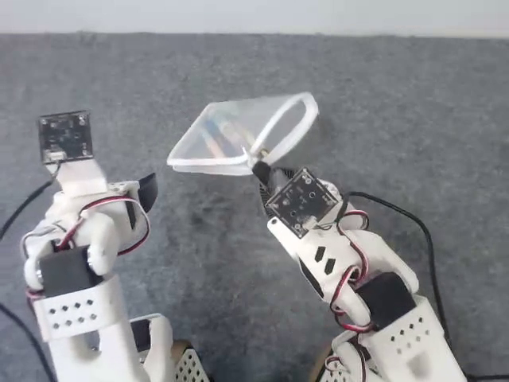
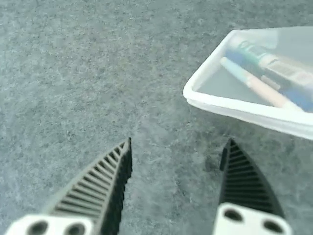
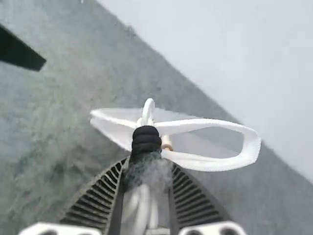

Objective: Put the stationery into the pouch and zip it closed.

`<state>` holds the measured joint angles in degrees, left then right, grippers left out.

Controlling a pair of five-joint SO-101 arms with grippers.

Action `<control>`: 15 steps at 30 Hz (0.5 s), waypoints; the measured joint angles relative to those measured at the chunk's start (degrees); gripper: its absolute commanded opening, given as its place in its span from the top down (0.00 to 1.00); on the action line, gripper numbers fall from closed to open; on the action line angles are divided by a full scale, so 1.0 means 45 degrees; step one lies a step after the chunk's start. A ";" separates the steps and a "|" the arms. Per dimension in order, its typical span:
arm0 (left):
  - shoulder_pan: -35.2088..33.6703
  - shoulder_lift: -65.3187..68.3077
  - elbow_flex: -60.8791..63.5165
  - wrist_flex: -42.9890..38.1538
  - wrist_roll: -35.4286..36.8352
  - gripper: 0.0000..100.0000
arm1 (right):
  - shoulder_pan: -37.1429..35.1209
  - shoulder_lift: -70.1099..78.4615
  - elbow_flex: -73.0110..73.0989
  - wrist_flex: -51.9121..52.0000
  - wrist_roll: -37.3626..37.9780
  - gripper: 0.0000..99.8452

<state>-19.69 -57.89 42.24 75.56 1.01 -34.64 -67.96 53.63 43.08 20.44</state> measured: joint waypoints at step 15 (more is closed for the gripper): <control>0.3770 0.0000 -0.1504 0.0449 -0.2208 0.66 | 0.0000 0.0000 -0.1016 -0.1797 0.0039 0.99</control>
<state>-2.73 -57.89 35.47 77.58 -8.92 -34.64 -67.96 49.05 34.99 20.62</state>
